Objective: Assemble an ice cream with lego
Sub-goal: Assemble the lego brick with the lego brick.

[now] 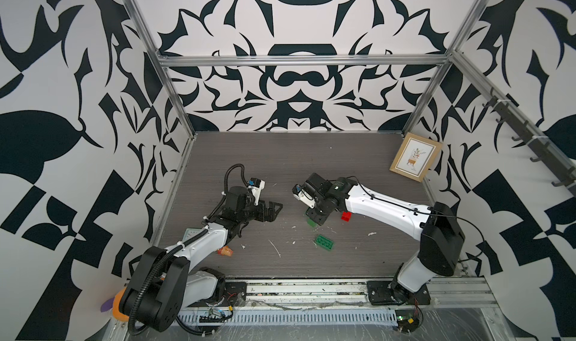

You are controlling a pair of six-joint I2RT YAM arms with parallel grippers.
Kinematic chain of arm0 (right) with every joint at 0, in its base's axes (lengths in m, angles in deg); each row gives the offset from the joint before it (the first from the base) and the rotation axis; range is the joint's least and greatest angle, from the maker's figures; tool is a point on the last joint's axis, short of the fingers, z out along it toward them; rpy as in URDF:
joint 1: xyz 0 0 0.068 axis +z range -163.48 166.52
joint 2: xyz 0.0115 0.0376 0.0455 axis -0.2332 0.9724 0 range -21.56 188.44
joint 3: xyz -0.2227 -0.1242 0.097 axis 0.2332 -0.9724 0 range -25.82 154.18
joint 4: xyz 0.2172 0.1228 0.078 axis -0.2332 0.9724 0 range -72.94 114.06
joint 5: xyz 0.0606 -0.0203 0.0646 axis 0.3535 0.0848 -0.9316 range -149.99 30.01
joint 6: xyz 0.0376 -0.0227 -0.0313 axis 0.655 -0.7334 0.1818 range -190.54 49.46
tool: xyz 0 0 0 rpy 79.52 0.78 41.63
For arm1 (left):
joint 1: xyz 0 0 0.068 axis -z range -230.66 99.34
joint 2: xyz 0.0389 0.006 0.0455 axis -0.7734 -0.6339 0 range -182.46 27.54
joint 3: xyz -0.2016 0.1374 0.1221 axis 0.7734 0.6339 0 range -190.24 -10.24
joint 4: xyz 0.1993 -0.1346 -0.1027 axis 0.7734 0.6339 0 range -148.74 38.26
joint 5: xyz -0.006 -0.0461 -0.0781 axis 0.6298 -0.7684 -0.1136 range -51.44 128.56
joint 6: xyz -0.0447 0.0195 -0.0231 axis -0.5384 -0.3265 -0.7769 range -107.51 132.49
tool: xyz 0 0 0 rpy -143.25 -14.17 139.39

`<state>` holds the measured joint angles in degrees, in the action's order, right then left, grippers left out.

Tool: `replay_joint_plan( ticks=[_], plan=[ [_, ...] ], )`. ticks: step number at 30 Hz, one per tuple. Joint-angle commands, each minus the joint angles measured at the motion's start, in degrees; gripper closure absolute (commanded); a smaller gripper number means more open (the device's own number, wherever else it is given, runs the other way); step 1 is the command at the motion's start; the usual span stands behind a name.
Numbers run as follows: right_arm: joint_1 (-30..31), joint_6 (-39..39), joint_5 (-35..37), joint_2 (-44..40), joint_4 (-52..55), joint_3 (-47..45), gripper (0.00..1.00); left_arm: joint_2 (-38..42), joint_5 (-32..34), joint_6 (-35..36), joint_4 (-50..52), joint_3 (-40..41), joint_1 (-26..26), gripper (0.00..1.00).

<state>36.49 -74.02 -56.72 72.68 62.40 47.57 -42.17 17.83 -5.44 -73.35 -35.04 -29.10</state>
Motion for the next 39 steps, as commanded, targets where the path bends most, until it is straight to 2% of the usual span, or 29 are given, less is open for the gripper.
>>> replay_joint_plan(
  ticks=[1,12,18,30,39],
  plan=[
    [0.31,0.4,0.13,-0.28,-0.61,-0.43,0.63,1.05,0.16,0.75,0.46,0.54,0.14,0.01],
    [-1.18,0.33,-5.36,0.5,0.34,-0.63,0.7,0.75,0.08,0.63,0.43,0.45,0.15,0.01],
    [-4.22,-0.05,-5.59,1.58,2.31,-0.31,0.73,0.77,-0.01,0.65,0.43,0.4,0.15,0.01],
    [-4.58,0.19,-9.5,1.13,2.86,-1.88,0.74,0.85,-0.01,0.69,0.51,0.49,0.15,0.01],
    [-4.37,4.6,-6.73,2.98,5.24,-6.59,0.78,1.28,0.17,0.66,0.6,0.59,0.15,0.01]
  ],
)
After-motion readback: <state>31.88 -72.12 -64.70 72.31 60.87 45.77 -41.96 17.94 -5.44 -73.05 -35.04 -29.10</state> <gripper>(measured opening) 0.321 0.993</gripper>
